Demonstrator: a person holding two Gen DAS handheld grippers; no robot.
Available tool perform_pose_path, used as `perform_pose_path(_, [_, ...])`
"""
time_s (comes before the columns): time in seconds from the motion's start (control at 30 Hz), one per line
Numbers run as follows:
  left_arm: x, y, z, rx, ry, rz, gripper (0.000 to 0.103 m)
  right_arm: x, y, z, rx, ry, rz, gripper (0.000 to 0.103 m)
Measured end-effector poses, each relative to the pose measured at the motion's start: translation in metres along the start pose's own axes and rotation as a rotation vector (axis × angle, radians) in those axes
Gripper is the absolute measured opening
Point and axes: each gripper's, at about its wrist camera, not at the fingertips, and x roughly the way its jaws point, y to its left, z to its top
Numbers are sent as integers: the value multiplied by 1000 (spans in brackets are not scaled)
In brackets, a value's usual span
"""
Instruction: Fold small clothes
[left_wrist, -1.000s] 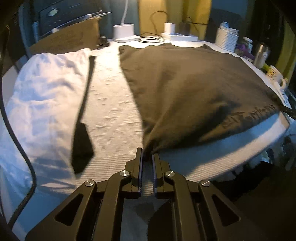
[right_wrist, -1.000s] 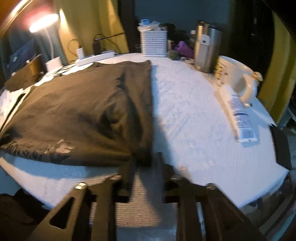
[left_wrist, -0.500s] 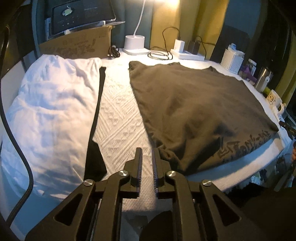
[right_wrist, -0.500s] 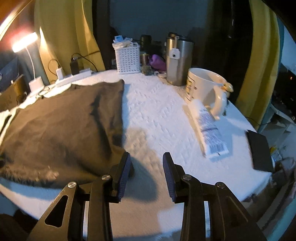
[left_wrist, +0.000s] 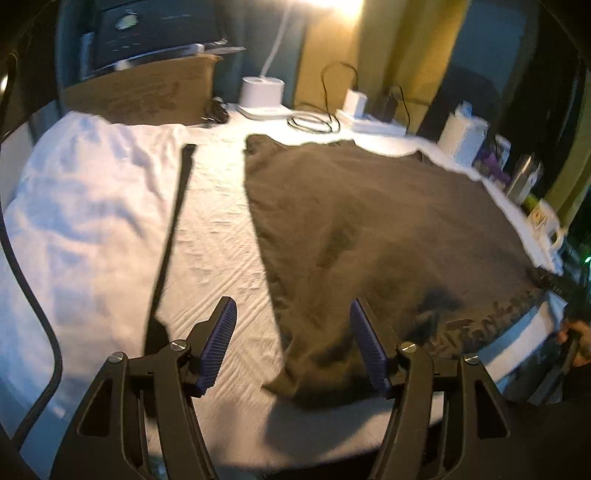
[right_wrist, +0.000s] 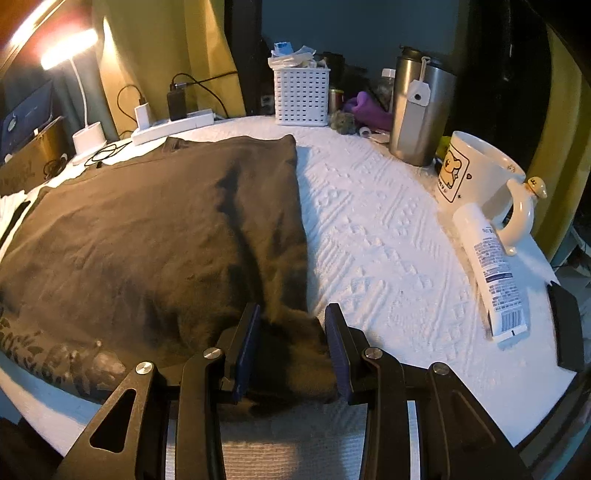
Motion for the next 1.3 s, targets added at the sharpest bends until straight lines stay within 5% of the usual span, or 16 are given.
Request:
perform_pose_path(0.3, [43,10,16,8,52,36,62,2,-11,3,16,5,-37,36])
perform_pose_path(0.6, [53,-9,21,138,40,32,7,5,-11,20,31,8,-23,37])
perform_pose_path(0.97, [51,-1,26,114,44,140,4,42,-1,53,-20,40,14,39])
perform_pose_path(1.13, [53,1,30,90,71,122,4,59,3,66,-30,58,36,53])
perform_pose_path(1.3, [53,4,45,34,77,98,5,70,7,77,-47,72,61,55])
